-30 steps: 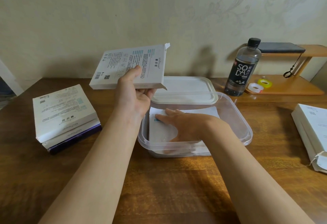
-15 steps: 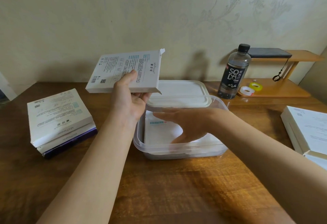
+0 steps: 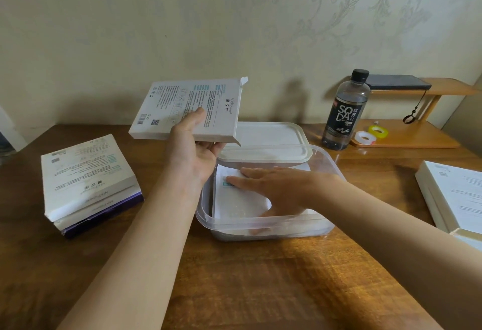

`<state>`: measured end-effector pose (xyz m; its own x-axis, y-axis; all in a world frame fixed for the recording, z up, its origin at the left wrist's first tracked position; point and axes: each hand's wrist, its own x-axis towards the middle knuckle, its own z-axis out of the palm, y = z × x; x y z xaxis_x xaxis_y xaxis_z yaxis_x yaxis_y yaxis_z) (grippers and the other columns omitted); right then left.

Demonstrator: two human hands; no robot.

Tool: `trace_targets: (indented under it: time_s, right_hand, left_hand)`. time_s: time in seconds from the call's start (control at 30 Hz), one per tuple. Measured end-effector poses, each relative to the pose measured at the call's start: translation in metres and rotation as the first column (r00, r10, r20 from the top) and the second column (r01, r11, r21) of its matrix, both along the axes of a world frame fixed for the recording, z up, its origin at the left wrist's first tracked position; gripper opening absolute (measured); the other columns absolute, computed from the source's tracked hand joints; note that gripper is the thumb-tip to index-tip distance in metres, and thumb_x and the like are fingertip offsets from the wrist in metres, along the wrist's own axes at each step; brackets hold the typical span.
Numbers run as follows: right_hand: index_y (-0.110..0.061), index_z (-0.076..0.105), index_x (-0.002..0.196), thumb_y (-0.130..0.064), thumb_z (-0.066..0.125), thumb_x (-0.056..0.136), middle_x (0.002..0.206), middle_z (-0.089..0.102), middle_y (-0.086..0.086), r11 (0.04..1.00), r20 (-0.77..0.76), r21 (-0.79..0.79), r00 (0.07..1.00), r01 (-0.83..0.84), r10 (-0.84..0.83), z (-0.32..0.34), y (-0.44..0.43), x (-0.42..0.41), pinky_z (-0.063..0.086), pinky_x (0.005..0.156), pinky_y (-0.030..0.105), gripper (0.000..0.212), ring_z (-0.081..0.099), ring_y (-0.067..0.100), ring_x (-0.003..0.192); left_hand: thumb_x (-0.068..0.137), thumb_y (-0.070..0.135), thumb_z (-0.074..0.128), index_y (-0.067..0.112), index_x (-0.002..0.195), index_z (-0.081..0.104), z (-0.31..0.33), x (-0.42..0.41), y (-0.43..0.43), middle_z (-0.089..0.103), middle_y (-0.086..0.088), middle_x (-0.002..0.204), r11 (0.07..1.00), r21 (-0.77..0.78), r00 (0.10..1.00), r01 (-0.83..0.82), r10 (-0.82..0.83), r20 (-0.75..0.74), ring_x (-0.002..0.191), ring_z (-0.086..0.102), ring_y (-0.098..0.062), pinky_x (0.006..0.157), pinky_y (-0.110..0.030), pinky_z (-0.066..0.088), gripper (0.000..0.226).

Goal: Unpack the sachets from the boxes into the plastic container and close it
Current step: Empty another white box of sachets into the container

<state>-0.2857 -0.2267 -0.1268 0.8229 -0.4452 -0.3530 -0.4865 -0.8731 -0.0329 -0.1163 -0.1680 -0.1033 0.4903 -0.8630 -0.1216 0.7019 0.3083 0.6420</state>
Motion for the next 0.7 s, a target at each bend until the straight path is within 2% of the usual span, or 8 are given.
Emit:
trace_targets:
  time_s: [0.07, 0.1, 0.17, 0.2, 0.23, 0.3, 0.53, 0.7]
  right_hand:
    - [-0.037, 0.019, 0.158, -0.072, 0.061, 0.080, 0.161, 0.031, -0.007, 0.978, 0.211, 0.154, 0.963, 0.140, -0.171, 0.013, 0.001, -0.004, 0.029, 0.119, 0.042, 0.095, 0.033, 0.018, 0.146]
    - [-0.035, 0.036, 0.152, -0.068, 0.064, 0.080, 0.151, 0.047, -0.007, 0.945, 0.368, 0.249, 0.882, 0.212, -0.295, 0.020, 0.002, -0.007, 0.038, 0.113, 0.038, 0.084, 0.047, 0.016, 0.136]
    - [-0.025, 0.065, 0.126, -0.048, 0.069, 0.088, 0.117, 0.070, -0.003, 0.862, 0.666, 0.438, 0.553, 0.253, -0.501, 0.031, 0.001, -0.008, 0.054, 0.090, 0.034, 0.044, 0.066, 0.012, 0.102]
    - [-0.021, 0.070, 0.111, -0.034, 0.069, 0.092, 0.102, 0.073, 0.000, 0.810, 0.727, 0.544, 0.360, 0.218, -0.585, 0.034, 0.001, -0.006, 0.056, 0.080, 0.035, 0.024, 0.068, 0.013, 0.088]
    - [-0.017, 0.071, 0.100, -0.024, 0.067, 0.094, 0.092, 0.073, 0.004, 0.747, 0.718, 0.647, 0.206, 0.154, -0.664, 0.037, 0.002, -0.003, 0.056, 0.074, 0.037, 0.010, 0.068, 0.016, 0.079]
    - [-0.014, 0.071, 0.093, -0.016, 0.064, 0.094, 0.084, 0.069, 0.007, 0.654, 0.652, 0.756, 0.055, 0.031, -0.756, 0.041, 0.002, 0.005, 0.054, 0.066, 0.036, 0.007, 0.064, 0.020, 0.072]
    - [-0.006, 0.071, 0.088, -0.010, 0.059, 0.096, 0.072, 0.060, 0.005, 0.513, 0.521, 0.848, 0.026, -0.130, -0.853, 0.039, -0.003, 0.011, 0.043, 0.053, 0.031, 0.014, 0.050, 0.018, 0.060]
    - [-0.017, 0.049, 0.072, -0.013, 0.058, 0.095, 0.057, 0.034, 0.000, 0.311, 0.341, 0.918, 0.091, -0.246, -0.936, 0.041, -0.007, 0.005, 0.024, 0.046, 0.026, 0.025, 0.023, 0.016, 0.050]
  left_hand:
    - [0.091, 0.012, 0.066, 0.022, 0.109, 0.067, 0.000, -0.001, 0.000, 0.078, -0.002, 0.093, 1.000, 0.003, 1.000, 0.022, -0.022, 0.009, 0.095, 0.073, -0.021, 0.071, -0.035, 0.062, 0.021]
    - [0.092, 0.012, 0.066, 0.023, 0.107, 0.068, 0.000, -0.001, 0.000, 0.078, -0.002, 0.093, 0.999, 0.006, 0.999, 0.033, -0.033, 0.018, 0.094, 0.072, -0.021, 0.071, -0.034, 0.062, 0.019]
    - [0.092, 0.014, 0.065, 0.024, 0.109, 0.068, 0.001, -0.003, 0.001, 0.077, -0.002, 0.097, 0.998, 0.013, 0.997, 0.058, -0.058, 0.058, 0.093, 0.071, -0.021, 0.065, -0.030, 0.060, 0.020]
    - [0.092, 0.015, 0.064, 0.024, 0.113, 0.068, 0.001, -0.004, 0.001, 0.077, -0.003, 0.101, 0.997, 0.015, 0.994, 0.074, -0.075, 0.085, 0.094, 0.071, -0.021, 0.062, -0.029, 0.058, 0.022]
    - [0.093, 0.015, 0.064, 0.024, 0.115, 0.068, 0.001, -0.006, 0.001, 0.076, -0.003, 0.105, 0.996, 0.016, 0.990, 0.087, -0.089, 0.107, 0.094, 0.071, -0.022, 0.061, -0.028, 0.058, 0.025]
    - [0.093, 0.015, 0.063, 0.026, 0.114, 0.068, 0.002, -0.010, 0.002, 0.076, -0.003, 0.106, 0.994, 0.010, 0.983, 0.107, -0.107, 0.148, 0.093, 0.071, -0.021, 0.061, -0.028, 0.058, 0.024]
    - [0.094, 0.014, 0.061, 0.028, 0.119, 0.066, 0.004, -0.013, 0.001, 0.073, -0.009, 0.121, 0.990, -0.004, 0.955, 0.140, -0.134, 0.265, 0.101, 0.068, -0.025, 0.066, -0.032, 0.058, 0.030]
    - [0.093, 0.012, 0.064, 0.026, 0.135, 0.061, 0.003, -0.017, 0.000, 0.074, -0.006, 0.115, 0.987, 0.011, 0.942, 0.159, -0.155, 0.299, 0.101, 0.069, -0.024, 0.058, -0.031, 0.057, 0.045]
